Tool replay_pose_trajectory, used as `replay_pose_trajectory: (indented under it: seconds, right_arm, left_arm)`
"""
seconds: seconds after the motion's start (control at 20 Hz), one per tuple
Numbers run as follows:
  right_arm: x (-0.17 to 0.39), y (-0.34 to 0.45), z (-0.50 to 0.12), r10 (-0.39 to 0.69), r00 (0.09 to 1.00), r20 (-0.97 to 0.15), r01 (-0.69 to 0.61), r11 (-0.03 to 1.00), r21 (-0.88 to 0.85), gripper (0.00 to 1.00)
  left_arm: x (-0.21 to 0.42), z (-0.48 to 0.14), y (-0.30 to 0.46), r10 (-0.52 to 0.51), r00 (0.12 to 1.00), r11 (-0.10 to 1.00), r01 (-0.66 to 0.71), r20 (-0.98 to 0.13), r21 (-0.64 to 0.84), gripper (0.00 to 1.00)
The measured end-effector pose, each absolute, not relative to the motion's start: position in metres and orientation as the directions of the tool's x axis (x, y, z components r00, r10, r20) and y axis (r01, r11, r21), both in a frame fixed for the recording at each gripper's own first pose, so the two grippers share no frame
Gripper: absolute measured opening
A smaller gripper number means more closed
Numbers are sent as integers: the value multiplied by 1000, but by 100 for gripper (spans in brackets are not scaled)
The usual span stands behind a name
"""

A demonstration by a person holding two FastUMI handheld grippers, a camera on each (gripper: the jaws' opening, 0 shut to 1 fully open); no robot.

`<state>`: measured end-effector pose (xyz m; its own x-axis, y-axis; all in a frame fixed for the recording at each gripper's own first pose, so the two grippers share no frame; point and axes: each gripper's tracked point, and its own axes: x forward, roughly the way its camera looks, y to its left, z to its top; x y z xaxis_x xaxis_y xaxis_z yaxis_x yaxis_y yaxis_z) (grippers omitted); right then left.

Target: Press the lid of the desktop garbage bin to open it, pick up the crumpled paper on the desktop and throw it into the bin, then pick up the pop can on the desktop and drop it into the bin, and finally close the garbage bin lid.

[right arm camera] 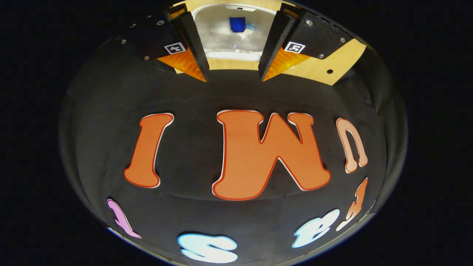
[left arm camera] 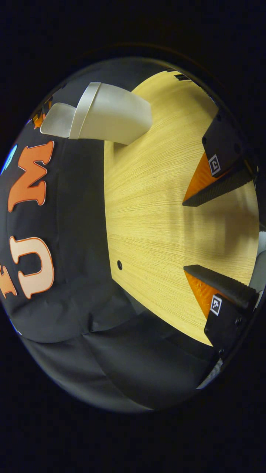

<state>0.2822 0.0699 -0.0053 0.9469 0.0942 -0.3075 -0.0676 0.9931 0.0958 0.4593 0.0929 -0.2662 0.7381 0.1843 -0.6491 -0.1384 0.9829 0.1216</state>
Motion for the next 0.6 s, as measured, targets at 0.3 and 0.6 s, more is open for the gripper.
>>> replay_pose_trajectory:
  seconds: [0.3, 0.6]
  right_arm:
    - [260, 78, -46, 104, 915, -390, -68, 992, 106, 81]
    - [240, 85, -78, 116, 882, -458, -69, 991, 119, 81]
  left_arm:
    - [459, -266, 90, 166, 735, 986, -119, -658, 115, 100]
    - [456, -267, 88, 148, 727, 989, -98, -670, 111, 100]
